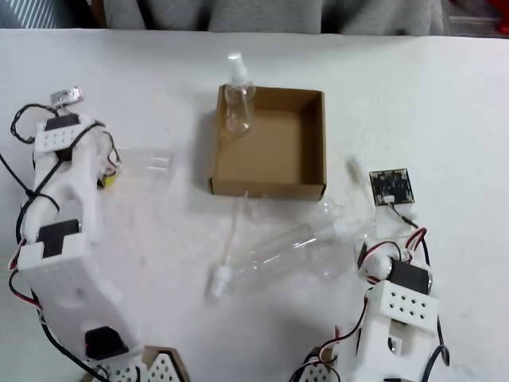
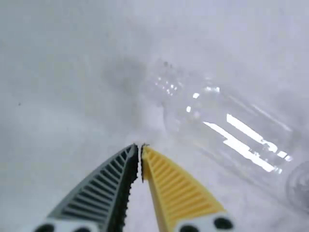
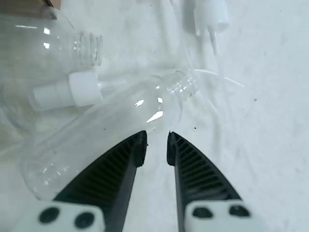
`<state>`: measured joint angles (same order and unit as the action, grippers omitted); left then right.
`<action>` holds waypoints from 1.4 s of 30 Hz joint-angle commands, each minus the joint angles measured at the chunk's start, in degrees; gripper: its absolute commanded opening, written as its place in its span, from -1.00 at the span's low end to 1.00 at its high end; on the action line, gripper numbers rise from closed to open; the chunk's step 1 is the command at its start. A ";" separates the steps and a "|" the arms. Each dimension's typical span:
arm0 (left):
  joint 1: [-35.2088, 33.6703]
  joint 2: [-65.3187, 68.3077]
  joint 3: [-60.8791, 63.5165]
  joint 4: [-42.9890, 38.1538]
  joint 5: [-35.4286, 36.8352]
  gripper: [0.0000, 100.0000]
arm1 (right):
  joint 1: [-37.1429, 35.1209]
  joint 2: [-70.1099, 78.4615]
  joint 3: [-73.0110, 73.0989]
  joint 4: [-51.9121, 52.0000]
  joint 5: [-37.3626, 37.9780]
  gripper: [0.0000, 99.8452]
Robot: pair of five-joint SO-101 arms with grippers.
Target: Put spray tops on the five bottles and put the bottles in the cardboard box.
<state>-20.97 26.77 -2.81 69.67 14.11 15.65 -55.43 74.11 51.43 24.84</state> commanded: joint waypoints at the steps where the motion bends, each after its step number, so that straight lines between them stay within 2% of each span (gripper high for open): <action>1: 1.45 -0.84 -6.33 4.92 2.99 -0.95 | 0.31 0.57 0.18 0.04 0.88 -0.87; 6: 4.09 -3.82 -7.91 8.26 5.01 -0.93 | 0.22 0.57 0.18 0.13 2.73 -0.87; 11: 8.13 -9.10 -3.43 8.26 10.20 -0.62 | 0.22 0.57 0.18 0.04 3.08 -0.87; 13: 8.84 -11.30 -1.76 8.09 12.48 -0.55 | 0.22 0.57 0.18 0.04 3.08 -0.87; 21: 7.16 -16.84 5.54 -2.20 21.80 -0.54 | 0.22 0.57 0.26 0.13 3.16 -0.87; 29: 7.43 -16.75 5.89 -11.16 37.27 -0.30 | 0.22 0.57 0.62 0.13 3.25 -0.87; 33: 9.19 -16.66 5.80 -15.12 38.95 -0.22 | 0.22 0.57 0.79 -0.04 3.25 -0.87; 37: 10.33 -16.48 5.89 -18.64 41.14 -0.23 | 0.22 0.57 0.97 -0.04 3.25 -0.87; 42: 10.86 -12.97 1.85 -17.14 42.99 -0.23 | 0.22 0.57 0.97 -0.04 3.25 -0.87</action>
<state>-11.65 13.76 3.52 52.18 55.87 15.65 -55.43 74.11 51.34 27.38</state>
